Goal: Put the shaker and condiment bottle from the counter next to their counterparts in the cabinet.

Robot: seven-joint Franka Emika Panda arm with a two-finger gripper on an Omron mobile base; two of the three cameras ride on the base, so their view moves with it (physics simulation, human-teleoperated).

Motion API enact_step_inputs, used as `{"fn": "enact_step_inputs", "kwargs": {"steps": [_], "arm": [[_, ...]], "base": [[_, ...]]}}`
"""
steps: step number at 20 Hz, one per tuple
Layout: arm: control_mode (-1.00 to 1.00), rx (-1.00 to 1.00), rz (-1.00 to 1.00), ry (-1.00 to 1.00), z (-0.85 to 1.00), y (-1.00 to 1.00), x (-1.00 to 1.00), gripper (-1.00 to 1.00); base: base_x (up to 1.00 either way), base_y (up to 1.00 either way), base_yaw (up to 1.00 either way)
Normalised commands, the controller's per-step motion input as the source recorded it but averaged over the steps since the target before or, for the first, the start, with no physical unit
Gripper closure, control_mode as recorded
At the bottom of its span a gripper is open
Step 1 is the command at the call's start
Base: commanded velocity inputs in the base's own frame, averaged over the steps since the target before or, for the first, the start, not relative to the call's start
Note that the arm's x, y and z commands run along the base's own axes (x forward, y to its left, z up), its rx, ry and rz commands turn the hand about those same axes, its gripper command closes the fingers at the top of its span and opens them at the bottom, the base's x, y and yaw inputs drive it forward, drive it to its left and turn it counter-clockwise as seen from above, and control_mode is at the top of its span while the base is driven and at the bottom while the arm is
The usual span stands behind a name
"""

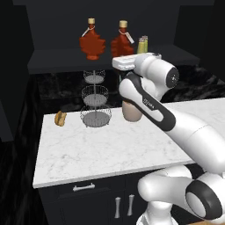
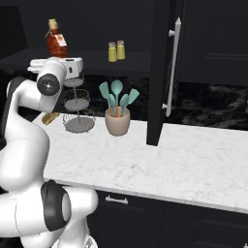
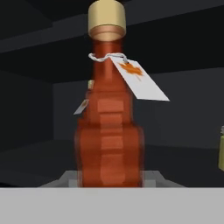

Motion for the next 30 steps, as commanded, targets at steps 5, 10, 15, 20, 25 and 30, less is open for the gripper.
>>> {"fn": "enact_step_inputs", "kwargs": {"steps": [5,10,15,20,25,30], "arm": [[-1.0,0.0,-0.01,0.01,0.0,0.0,0.09,1.0],[-1.0,0.0,0.0,0.01,0.0,0.0,0.16,1.0],[-1.0,0.0,0.0,0.0,0.0,0.0,0.24,1.0],[-1.0,-0.01,0.0,0.0,-0.07,0.0,0.25,1.0],[-1.0,-0.02,0.0,0.0,-0.11,0.0,0.13,1.0],[-1.0,-0.01,0.0,0.0,-0.05,0.01,0.16,1.0]], "base": [[0.0,0.0,0.0],[0.0,0.0,0.0],[0.0,0.0,0.0],[0.0,0.0,0.0],[0.0,0.0,0.0],[0.0,0.0,0.0]]}}
